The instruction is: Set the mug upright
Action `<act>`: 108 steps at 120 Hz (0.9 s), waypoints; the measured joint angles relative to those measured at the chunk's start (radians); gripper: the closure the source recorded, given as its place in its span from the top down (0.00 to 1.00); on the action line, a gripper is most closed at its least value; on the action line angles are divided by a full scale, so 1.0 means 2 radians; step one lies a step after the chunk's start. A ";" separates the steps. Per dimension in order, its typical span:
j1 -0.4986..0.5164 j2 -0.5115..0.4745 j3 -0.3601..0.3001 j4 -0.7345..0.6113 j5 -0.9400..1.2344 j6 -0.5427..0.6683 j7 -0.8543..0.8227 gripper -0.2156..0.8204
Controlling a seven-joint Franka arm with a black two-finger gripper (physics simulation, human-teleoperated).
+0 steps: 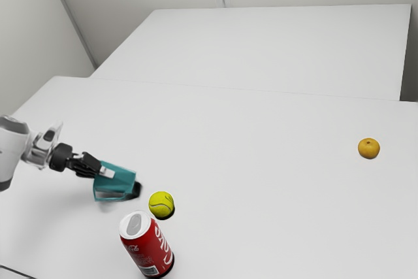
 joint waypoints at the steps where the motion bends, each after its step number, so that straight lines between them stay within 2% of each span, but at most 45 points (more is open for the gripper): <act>1: 0.000 -0.001 0.000 0.000 0.000 0.000 0.000 0.06; 32: 0.002 -0.029 -0.022 0.028 0.037 0.021 -0.004 0.05; 78: -0.026 -0.024 -0.119 0.125 0.197 0.068 -0.038 0.04; 108: -0.032 -0.023 -0.169 0.134 0.311 0.105 -0.077 0.04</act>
